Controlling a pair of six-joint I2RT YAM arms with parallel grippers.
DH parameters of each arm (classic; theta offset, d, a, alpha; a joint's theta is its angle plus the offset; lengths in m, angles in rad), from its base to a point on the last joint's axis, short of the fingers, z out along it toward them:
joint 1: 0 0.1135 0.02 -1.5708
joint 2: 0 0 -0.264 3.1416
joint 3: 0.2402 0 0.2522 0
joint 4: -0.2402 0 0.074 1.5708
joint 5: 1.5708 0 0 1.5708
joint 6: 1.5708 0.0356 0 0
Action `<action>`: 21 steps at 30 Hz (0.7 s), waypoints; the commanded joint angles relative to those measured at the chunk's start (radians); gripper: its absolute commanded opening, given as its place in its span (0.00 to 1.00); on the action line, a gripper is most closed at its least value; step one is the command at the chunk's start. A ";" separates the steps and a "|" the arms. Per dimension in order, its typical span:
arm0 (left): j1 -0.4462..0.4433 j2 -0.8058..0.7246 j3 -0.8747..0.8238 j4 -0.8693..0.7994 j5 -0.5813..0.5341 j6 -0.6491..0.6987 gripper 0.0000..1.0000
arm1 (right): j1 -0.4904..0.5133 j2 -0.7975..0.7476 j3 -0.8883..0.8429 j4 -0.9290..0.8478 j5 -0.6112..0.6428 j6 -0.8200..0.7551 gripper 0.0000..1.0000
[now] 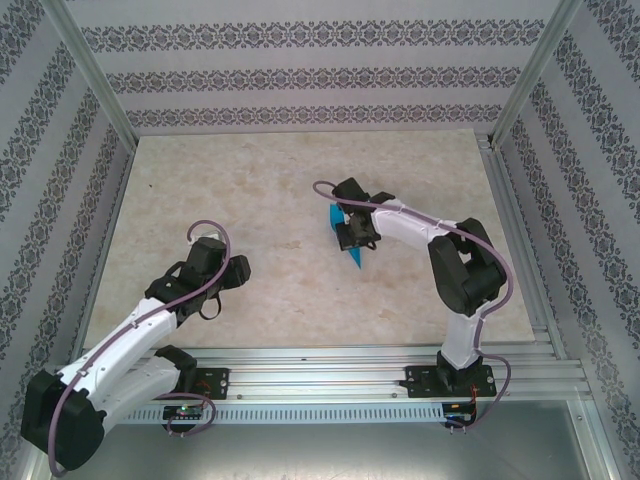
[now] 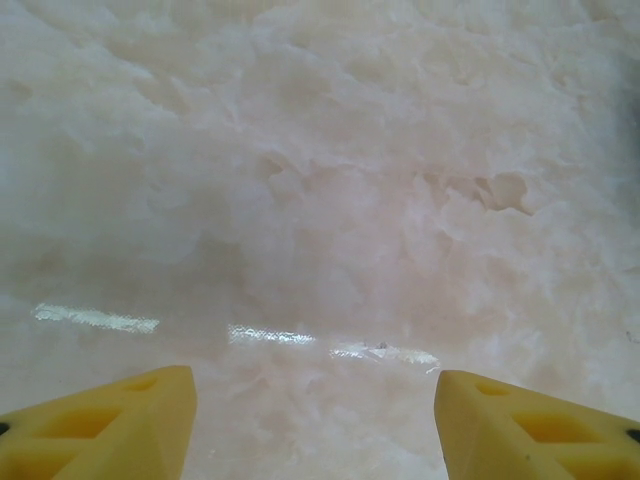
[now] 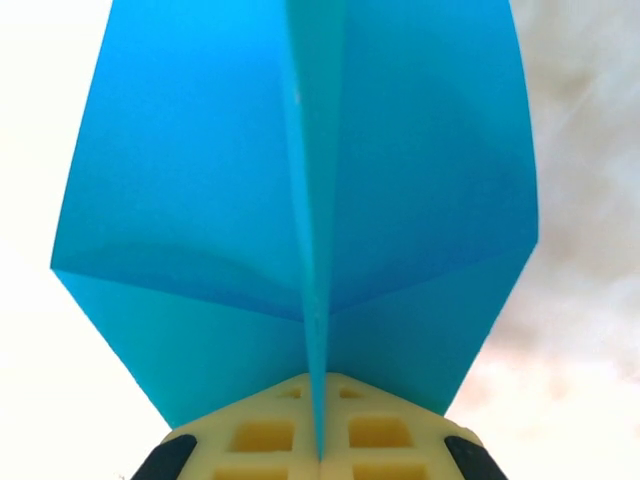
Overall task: Fold a paper plane with a square sheet of paper (fold left side to right side)
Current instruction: Move the paper plane to the top-center of the table.
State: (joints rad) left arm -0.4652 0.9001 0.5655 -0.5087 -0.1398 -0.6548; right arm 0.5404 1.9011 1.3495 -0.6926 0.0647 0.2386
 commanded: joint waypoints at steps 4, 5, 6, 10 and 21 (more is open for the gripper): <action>0.004 -0.033 0.027 -0.045 -0.024 0.030 0.66 | -0.093 0.149 0.240 -0.068 -0.018 -0.155 0.05; 0.005 -0.034 0.027 -0.045 -0.024 0.032 0.67 | -0.105 0.177 0.279 -0.082 -0.019 -0.161 0.05; 0.005 -0.034 0.025 -0.045 -0.023 0.035 0.68 | -0.114 0.208 0.326 -0.096 -0.021 -0.167 0.05; 0.005 -0.040 0.025 -0.045 -0.025 0.041 0.79 | -0.154 0.328 0.490 -0.164 -0.026 -0.164 0.07; 0.006 -0.020 0.026 -0.032 -0.014 0.061 1.00 | -0.189 0.500 0.678 -0.259 -0.049 -0.137 0.14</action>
State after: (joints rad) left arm -0.4652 0.8791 0.5678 -0.5343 -0.1444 -0.6159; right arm 0.3569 2.3695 1.9732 -0.9085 0.0399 0.1024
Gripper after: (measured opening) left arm 0.997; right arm 0.132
